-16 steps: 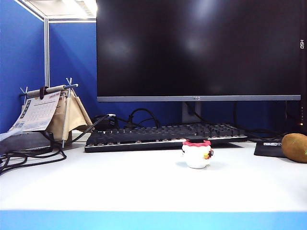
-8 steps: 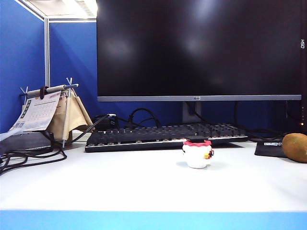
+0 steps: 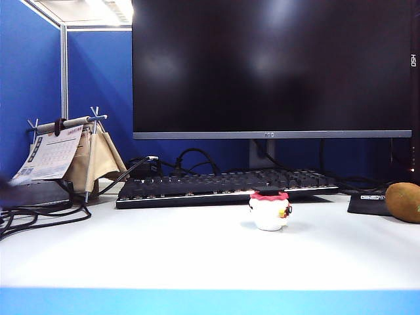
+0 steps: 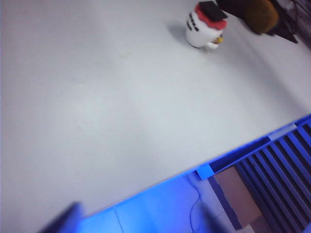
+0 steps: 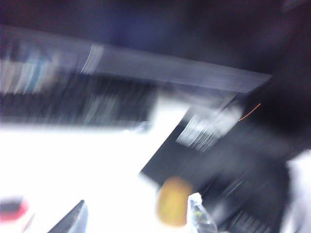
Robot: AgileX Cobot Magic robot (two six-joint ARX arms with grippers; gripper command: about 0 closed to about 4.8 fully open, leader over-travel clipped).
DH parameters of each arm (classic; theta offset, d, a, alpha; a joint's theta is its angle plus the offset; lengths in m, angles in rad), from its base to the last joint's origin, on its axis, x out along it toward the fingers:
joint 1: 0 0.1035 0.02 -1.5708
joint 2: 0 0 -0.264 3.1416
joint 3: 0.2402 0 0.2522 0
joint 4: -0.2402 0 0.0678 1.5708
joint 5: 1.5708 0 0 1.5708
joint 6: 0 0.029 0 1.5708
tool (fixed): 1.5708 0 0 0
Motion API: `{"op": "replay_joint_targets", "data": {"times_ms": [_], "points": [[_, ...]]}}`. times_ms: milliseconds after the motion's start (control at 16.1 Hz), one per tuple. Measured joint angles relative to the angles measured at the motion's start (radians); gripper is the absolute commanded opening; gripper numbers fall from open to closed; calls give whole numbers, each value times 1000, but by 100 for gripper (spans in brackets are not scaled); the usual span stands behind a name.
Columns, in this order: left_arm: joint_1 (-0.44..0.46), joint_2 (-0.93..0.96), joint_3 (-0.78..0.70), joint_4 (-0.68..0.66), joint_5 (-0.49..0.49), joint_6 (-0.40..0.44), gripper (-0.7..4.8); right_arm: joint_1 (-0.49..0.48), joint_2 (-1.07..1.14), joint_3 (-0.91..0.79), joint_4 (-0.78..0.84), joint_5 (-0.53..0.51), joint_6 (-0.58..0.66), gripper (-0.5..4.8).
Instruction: Place the kiwi on top of the doll with a flat head.
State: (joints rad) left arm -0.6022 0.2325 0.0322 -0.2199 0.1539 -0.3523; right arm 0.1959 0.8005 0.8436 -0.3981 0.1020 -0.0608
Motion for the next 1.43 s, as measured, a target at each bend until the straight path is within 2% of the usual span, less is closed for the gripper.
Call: {"op": "replay_joint_targets", "data": {"times_ms": [62,124,186,248,372,559,993,1179,1428], "points": [[0,0,0,1,16,-1,352,-58,216,187,-152,-87,-8,346],[0,0,0,3,30,-1,352,-96,347,310,-286,-125,-9,387],[0,0,0,4,48,-1,353,-130,488,443,-360,-151,-13,409],[0,0,0,5,60,0,355,-148,562,507,-385,-153,-17,463],[0,0,0,7,98,0,355,-171,746,626,-476,-151,-30,479],[0,0,2,6,172,-1,355,-174,943,664,-520,-153,-65,479],[0,0,2,6,177,-4,355,-204,1091,665,-520,-52,-103,479],[0,0,2,6,177,-4,355,-224,1097,665,-520,-58,-103,479],[0,0,2,6,178,-4,355,-219,1110,664,-517,-151,-97,479]]}}
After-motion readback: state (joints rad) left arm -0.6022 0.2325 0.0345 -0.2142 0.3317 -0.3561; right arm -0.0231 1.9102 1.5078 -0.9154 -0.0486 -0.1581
